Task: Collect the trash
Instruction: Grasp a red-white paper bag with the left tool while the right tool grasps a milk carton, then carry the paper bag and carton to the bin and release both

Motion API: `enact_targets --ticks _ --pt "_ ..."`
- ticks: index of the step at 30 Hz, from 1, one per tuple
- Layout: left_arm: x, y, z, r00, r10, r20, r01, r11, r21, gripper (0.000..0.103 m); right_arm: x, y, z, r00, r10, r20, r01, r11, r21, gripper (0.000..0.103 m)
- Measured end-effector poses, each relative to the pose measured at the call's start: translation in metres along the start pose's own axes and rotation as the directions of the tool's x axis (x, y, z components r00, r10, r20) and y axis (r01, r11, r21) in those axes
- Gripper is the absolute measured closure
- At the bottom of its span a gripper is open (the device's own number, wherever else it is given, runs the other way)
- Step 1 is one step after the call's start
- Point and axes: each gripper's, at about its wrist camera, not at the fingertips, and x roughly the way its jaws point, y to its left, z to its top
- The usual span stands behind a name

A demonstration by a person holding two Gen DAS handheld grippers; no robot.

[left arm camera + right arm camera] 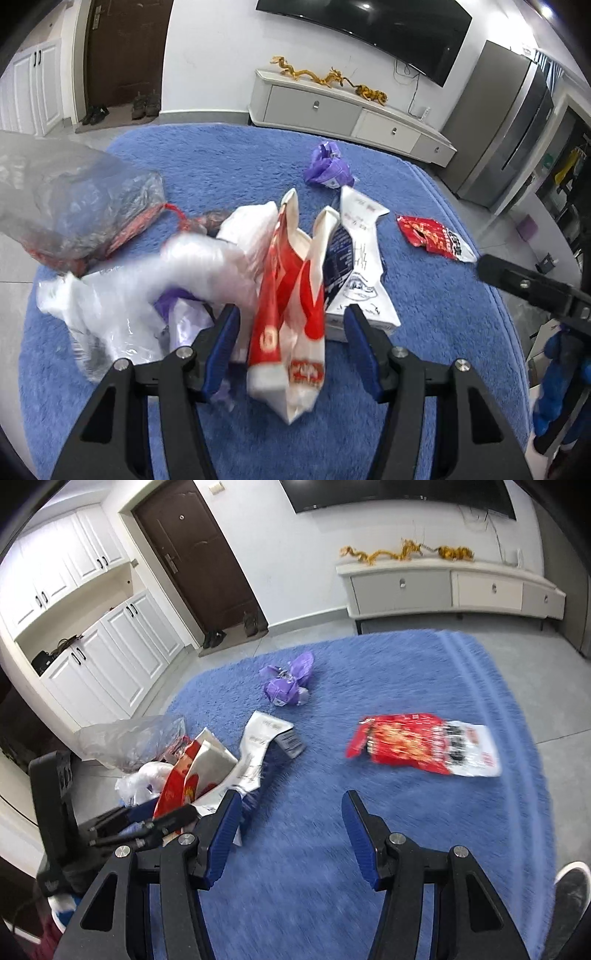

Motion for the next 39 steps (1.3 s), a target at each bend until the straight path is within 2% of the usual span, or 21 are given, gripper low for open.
enact_targets --ticks 6,14,17,24,25,27,29,33,39 --pt "0.015 0.002 0.01 0.998 -0.06 -0.021 0.059 0.998 -0.037 0.047 0.043 0.004 0.015 0.997 0.04 -0.059 -0.037 0.998 0.058 0.049" --pt "0.015 -0.009 0.004 0.996 -0.089 -0.027 0.088 0.996 -0.018 0.048 0.087 0.009 0.029 0.993 0.007 -0.117 0.004 0.995 0.099 0.049" --pt "0.012 -0.007 0.0 0.995 -0.092 -0.032 0.091 0.996 -0.019 0.051 0.096 0.007 0.034 0.992 -0.01 -0.126 0.025 0.993 0.118 0.049" --pt "0.012 -0.007 -0.001 0.998 -0.06 -0.032 0.059 0.998 -0.016 0.063 0.108 0.008 0.04 0.99 0.041 -0.137 -0.02 0.988 0.155 0.05" --pt "0.013 -0.008 0.001 0.998 -0.059 -0.03 0.059 0.998 -0.019 0.065 0.108 0.008 0.04 0.988 0.061 -0.14 -0.039 0.986 0.16 0.053" --pt "0.011 -0.006 -0.002 0.998 -0.063 -0.024 0.062 0.998 -0.023 0.067 0.108 0.004 0.039 0.986 0.089 -0.144 -0.064 0.984 0.168 0.07" --pt "0.008 -0.006 -0.005 0.997 -0.079 -0.02 0.078 0.997 -0.024 0.068 0.104 0.001 0.039 0.984 0.11 -0.138 -0.084 0.981 0.177 0.08" --pt "0.004 -0.009 -0.018 0.995 -0.095 -0.01 0.095 0.995 -0.036 0.069 0.087 -0.007 0.031 0.984 0.133 -0.116 -0.112 0.978 0.178 0.081" --pt "-0.016 -0.017 -0.03 0.992 -0.122 0.015 0.123 0.991 -0.056 0.07 0.04 -0.022 0.013 0.989 0.146 -0.032 -0.138 0.975 0.172 0.082"
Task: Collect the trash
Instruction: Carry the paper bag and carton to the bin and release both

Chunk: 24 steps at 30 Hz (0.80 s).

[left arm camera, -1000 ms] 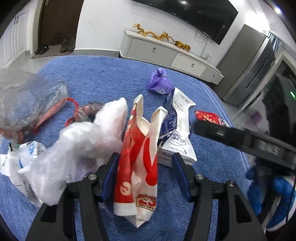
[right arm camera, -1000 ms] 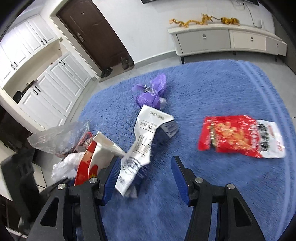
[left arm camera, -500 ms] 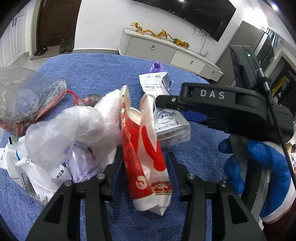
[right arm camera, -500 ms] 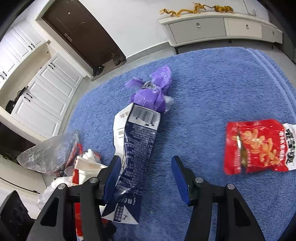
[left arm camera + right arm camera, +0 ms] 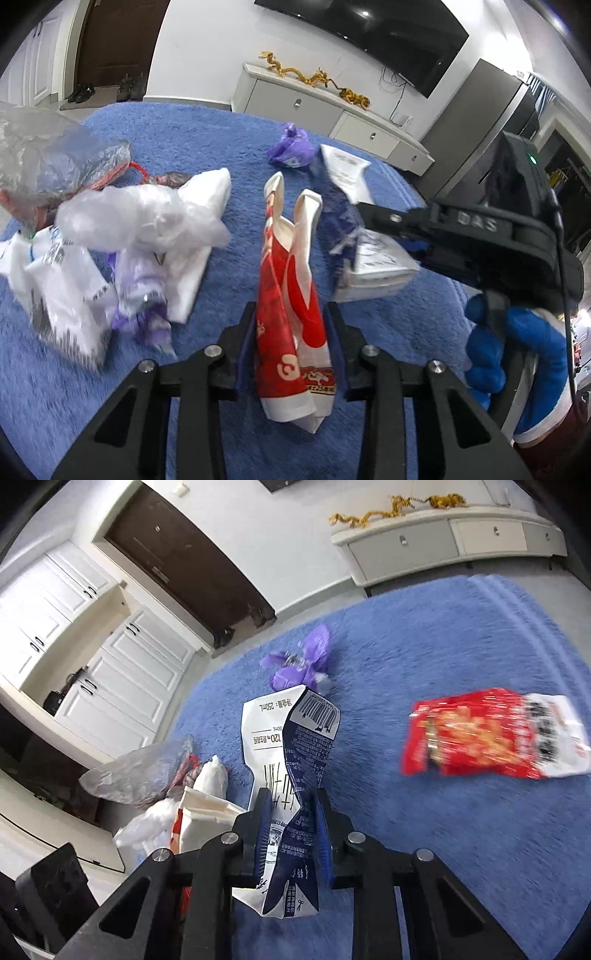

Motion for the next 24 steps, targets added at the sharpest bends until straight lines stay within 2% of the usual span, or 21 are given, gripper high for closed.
enact_targets --ticks 8,12,17,24 --pt "-0.04 -0.032 -0.02 0.998 0.013 0.059 -0.015 0.999 0.042 0.07 -0.099 -0.026 -0.038 0.992 -0.017 0.129 0.019 1.0 -0.017 0.082" --pt "-0.054 -0.052 -0.026 0.997 0.003 0.071 -0.008 0.998 0.065 0.07 -0.159 -0.054 -0.06 0.975 -0.065 0.212 0.066 0.998 0.005 0.082" --pt "-0.06 -0.099 -0.032 0.998 -0.033 0.061 0.024 0.99 0.14 0.07 -0.235 -0.106 -0.094 0.932 -0.197 0.304 0.185 0.98 0.068 0.082" --pt "-0.026 -0.193 -0.037 0.993 -0.117 -0.033 0.121 0.957 0.262 0.07 -0.319 -0.2 -0.152 0.841 -0.4 0.363 0.319 0.91 0.265 0.082"
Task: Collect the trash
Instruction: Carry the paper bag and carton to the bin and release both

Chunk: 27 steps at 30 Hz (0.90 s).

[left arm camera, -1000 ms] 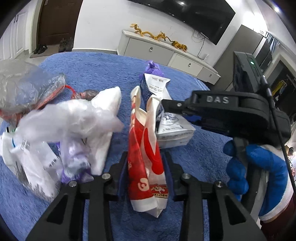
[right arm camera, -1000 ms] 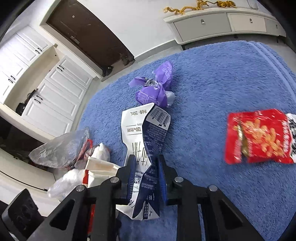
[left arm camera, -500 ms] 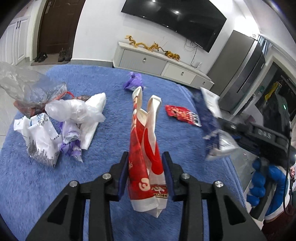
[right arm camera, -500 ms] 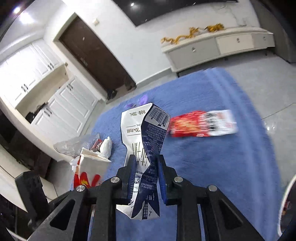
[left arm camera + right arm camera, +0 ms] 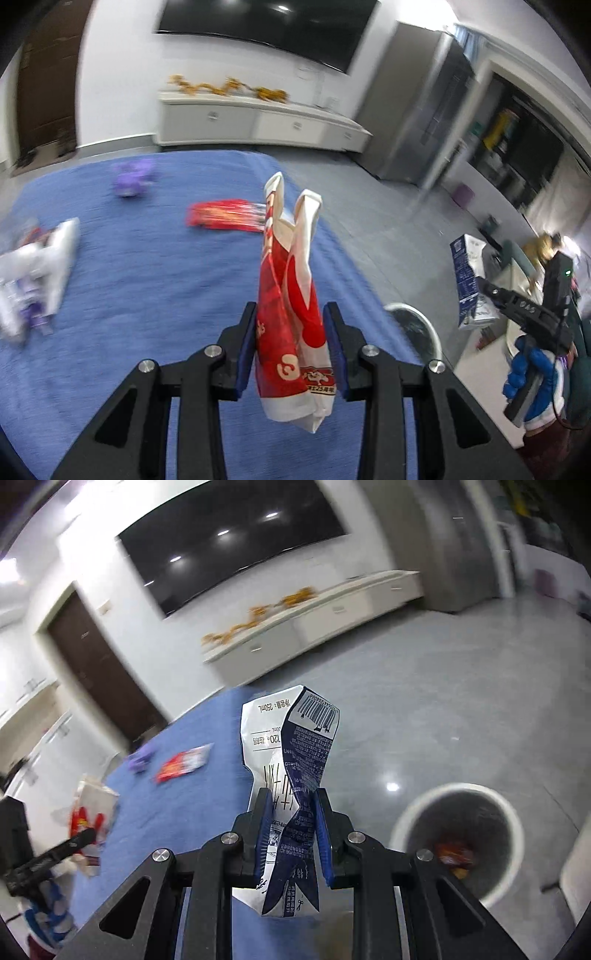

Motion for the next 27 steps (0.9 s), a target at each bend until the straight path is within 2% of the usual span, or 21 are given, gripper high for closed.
enact_targets --ticks 5,11,14,18,24,25,26,27 --pt "0.048 -0.075 0.006 0.994 -0.076 -0.079 0.083 0.992 0.098 0.07 -0.017 -0.071 -0.019 0.993 -0.114 0.007 0.113 0.99 0.083 0.082" --pt "0.117 -0.163 0.004 0.968 -0.131 -0.216 0.174 0.965 0.196 0.069 -0.012 -0.131 -0.037 0.98 -0.198 -0.029 0.2 0.966 0.165 0.082" --pt "0.153 -0.203 0.0 0.954 -0.128 -0.273 0.197 0.95 0.241 0.069 -0.001 -0.153 -0.042 0.97 -0.236 -0.059 0.243 0.953 0.181 0.082" --pt "0.204 -0.242 -0.004 0.932 -0.13 -0.338 0.223 0.942 0.251 0.068 0.022 -0.178 -0.045 0.958 -0.265 -0.106 0.281 0.939 0.196 0.082" --pt "0.252 -0.272 -0.002 0.915 -0.145 -0.375 0.24 0.945 0.221 0.064 0.05 -0.197 -0.041 0.943 -0.296 -0.15 0.321 0.927 0.194 0.081" --pt "0.258 -0.275 -0.001 0.911 -0.15 -0.383 0.244 0.947 0.21 0.062 0.051 -0.198 -0.041 0.941 -0.302 -0.151 0.328 0.925 0.195 0.079" --pt "0.263 -0.277 0.0 0.904 -0.161 -0.395 0.253 0.948 0.193 0.056 0.052 -0.2 -0.04 0.94 -0.305 -0.152 0.331 0.923 0.199 0.074" --pt "0.266 -0.279 0.001 0.903 -0.169 -0.395 0.258 0.949 0.184 0.048 0.053 -0.201 -0.039 0.939 -0.311 -0.15 0.336 0.92 0.199 0.062"
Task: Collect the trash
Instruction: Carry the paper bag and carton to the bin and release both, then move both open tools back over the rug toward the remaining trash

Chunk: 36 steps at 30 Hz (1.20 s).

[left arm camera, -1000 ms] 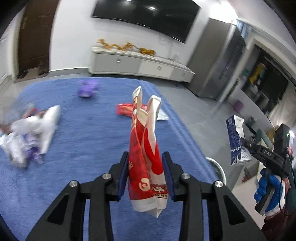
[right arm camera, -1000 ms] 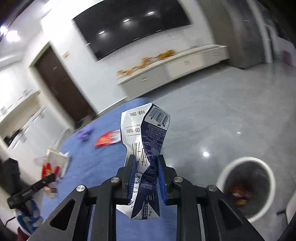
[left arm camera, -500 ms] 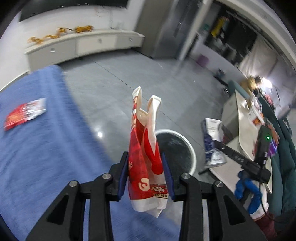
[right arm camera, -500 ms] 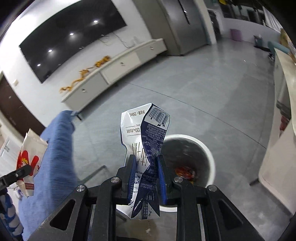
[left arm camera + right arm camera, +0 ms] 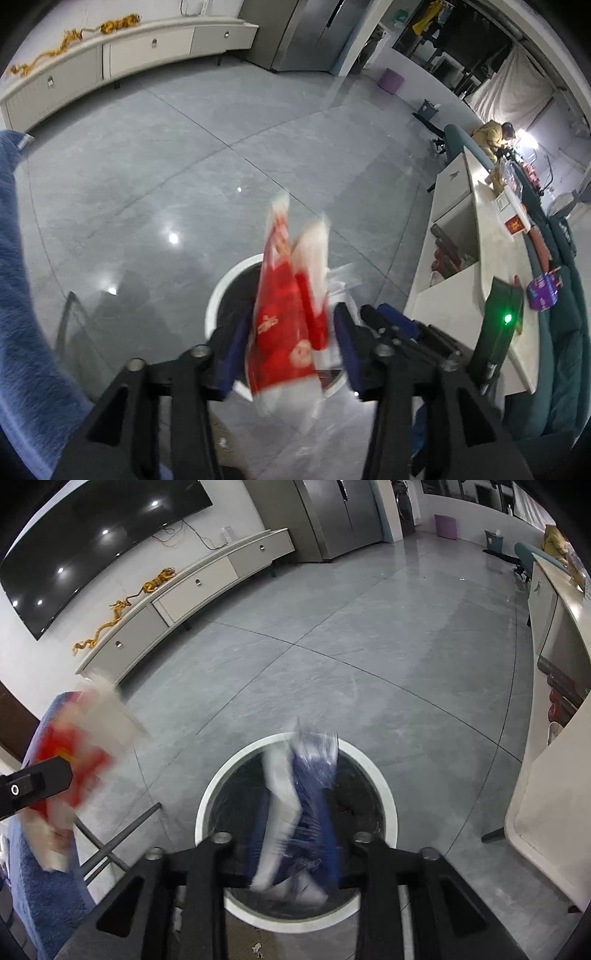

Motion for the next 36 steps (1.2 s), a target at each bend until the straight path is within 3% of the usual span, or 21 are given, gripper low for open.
enact_targets --ticks 2,7,16,22,28,33,36 --pt "-0.002 -0.002 0.003 1.0 -0.016 0.016 0.016 1.0 -0.004 0.043 -0.003 -0.001 0.0 1.0 -0.008 0.01 0.008 1.0 -0.002 0.053" --pt "-0.019 -0.007 0.001 0.998 -0.024 0.051 0.024 1.0 0.012 0.043 -0.011 -0.002 0.001 1.0 -0.009 0.024 0.009 1.0 -0.003 0.053" --pt "-0.094 0.004 -0.016 0.977 0.036 0.209 -0.04 0.999 0.018 0.043 -0.075 0.019 0.002 0.99 -0.015 0.137 0.023 0.998 -0.057 0.053" --pt "-0.152 0.018 -0.037 0.958 0.1 0.269 -0.115 0.993 0.04 0.043 -0.126 0.049 -0.002 0.975 0.021 0.219 0.006 0.993 -0.12 0.053" --pt "-0.221 0.059 -0.075 0.92 0.176 0.351 -0.185 0.983 -0.01 0.043 -0.163 0.098 -0.004 0.96 0.102 0.262 -0.041 0.973 -0.227 0.052" --pt "-0.274 0.11 -0.111 0.867 0.28 0.412 -0.254 0.96 -0.116 0.043 -0.182 0.14 -0.009 0.946 0.172 0.274 -0.082 0.947 -0.31 0.049" --pt "-0.299 0.144 -0.133 0.848 0.319 0.424 -0.259 0.946 -0.195 0.043 -0.191 0.168 -0.015 0.939 0.214 0.269 -0.108 0.926 -0.362 0.049"
